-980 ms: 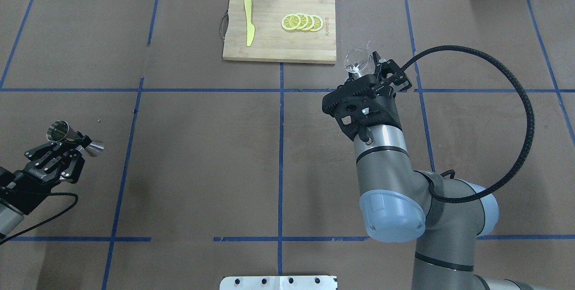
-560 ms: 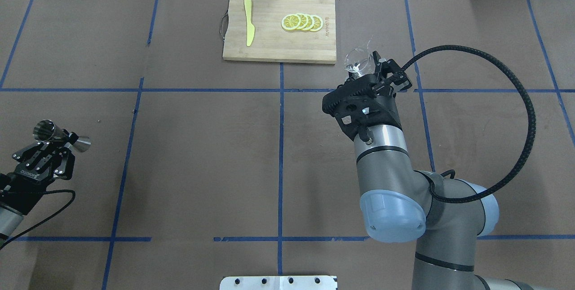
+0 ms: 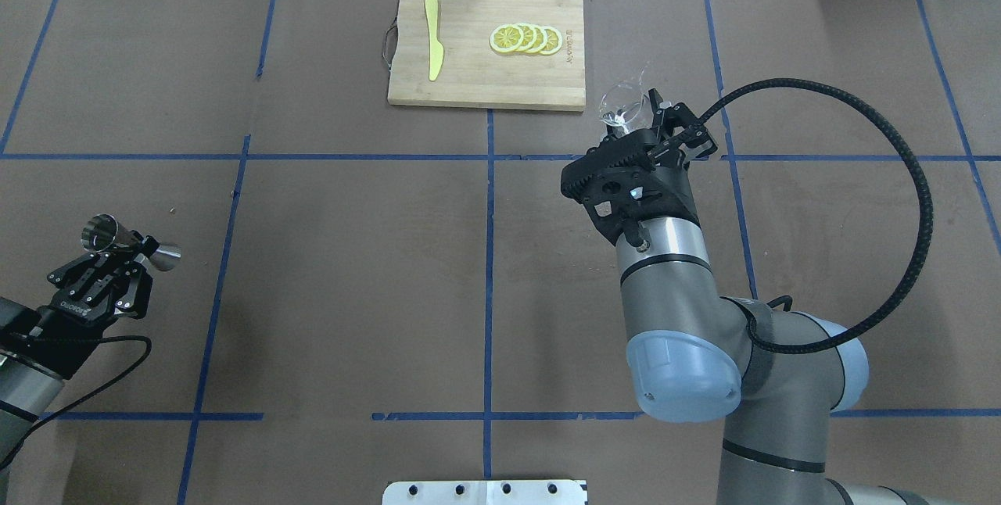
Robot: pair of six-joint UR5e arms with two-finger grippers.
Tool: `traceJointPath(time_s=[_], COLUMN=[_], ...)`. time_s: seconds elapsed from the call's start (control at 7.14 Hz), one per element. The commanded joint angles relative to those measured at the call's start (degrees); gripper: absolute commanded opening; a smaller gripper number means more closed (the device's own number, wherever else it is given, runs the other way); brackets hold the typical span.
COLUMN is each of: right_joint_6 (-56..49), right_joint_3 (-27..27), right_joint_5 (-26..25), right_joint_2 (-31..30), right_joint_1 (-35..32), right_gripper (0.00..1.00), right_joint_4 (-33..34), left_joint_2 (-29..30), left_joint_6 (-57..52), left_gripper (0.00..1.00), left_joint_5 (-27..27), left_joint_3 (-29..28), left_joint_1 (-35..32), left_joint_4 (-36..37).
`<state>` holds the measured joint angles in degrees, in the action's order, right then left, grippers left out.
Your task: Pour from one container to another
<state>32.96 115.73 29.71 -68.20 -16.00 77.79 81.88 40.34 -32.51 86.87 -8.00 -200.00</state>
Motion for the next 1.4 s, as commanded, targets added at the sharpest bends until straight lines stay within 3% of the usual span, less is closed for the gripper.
traceJointPath(time_s=[0.0,1.26], right_joint_6=[0.0,0.0], right_joint_3=[0.0,-0.2], right_joint_5=[0.0,0.0], right_joint_2=[0.0,-0.3], right_joint_1=[0.0,0.0], right_gripper=[0.00,0.00], right_joint_4=[0.1,0.1], left_joint_2=[0.0,2.0], left_joint_6=[0.0,-0.1], left_gripper=[0.00,0.00], left_joint_5=[-3.3,-3.1], left_joint_3=[-0.3,-4.6], left_joint_1=[0.3,0.4], left_joint_4=[0.8,2.9])
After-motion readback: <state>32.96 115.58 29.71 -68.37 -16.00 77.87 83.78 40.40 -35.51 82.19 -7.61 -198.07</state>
